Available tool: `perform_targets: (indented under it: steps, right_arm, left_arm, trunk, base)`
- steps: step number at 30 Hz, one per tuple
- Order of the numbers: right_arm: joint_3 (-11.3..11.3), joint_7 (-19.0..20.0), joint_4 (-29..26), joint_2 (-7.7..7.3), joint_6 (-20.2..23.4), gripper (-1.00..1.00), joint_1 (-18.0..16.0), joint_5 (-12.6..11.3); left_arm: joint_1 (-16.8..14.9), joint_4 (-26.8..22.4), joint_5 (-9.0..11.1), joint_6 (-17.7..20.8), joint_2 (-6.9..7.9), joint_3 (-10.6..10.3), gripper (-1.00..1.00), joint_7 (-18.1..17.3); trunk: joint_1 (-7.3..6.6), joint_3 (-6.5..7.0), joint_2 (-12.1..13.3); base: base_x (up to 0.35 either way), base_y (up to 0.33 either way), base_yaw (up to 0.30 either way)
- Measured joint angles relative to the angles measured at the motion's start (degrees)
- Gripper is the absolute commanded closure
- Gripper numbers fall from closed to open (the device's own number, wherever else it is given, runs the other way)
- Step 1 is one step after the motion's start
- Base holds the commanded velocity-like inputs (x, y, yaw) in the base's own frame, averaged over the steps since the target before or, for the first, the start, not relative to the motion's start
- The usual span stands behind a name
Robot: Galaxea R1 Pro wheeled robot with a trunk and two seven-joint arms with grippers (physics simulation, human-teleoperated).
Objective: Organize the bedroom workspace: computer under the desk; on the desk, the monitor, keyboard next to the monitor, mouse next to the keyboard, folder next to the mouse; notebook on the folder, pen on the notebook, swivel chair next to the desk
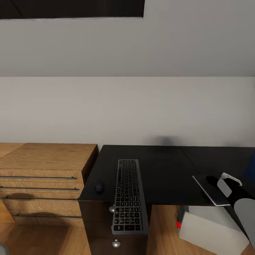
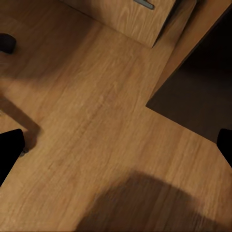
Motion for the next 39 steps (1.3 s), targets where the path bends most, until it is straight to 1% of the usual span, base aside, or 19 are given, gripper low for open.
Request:
perform_targets:
  steps: [10, 11, 13, 17, 34, 39]
  right_arm:
    - [0.1, 0.0, 0.0, 0.07, 0.0, -1.0, 0.0, -0.1]
    - [0.1, 0.0, 0.3, 0.07, -0.1, -1.0, 0.0, -0.2]
    - [-0.2, -0.1, 0.4, 0.09, 0.1, -1.0, 0.0, -1.1]
    - [-0.2, -0.1, 0.4, 0.09, 0.1, -1.0, 0.0, -1.1]
    - [-0.1, 0.0, 0.6, 0.23, -0.1, -1.0, 0.0, -1.1]
    - [-0.1, 0.0, 0.6, 0.27, -0.1, -1.0, 0.0, -1.0]
  left_arm:
    - [0.0, 0.0, 0.2, 0.1, 0.0, 0.0, -1.0, 0.0]
    - [0.0, 0.0, 0.2, 0.1, 0.0, 0.0, -1.0, 0.0]
    - [0.0, 0.0, 0.3, 0.1, 0.0, 0.0, -1.0, 0.0]
    - [0.0, 0.0, 0.3, 0.1, -0.04, 0.0, -1.0, 0.0]
    - [0.0, 0.0, 0.4, 0.1, 0.0, 0.0, -1.0, 0.1]
    - [0.0, 0.0, 0.3, 0.1, -0.02, 0.0, -1.0, 0.1]
  trunk:
    - [0.0, 0.0, 0.0]
    - [-0.21, 0.18, 0.4]
    - [-0.65, 0.52, 1.2]
    - [-1.53, 1.24, 2.8]
    - [-1.53, 1.25, 2.8]
    - [-1.56, 1.25, 2.8]
  base:
    - [0.0, 0.014, 0.0]
    - [0.0, 0.001, 0.0]
    - [0.0, 0.0, 0.0]
    - [0.0, 0.0, 0.0]
    - [0.0, 0.0, 0.0]
    - [0.171, 0.016, 0.0]
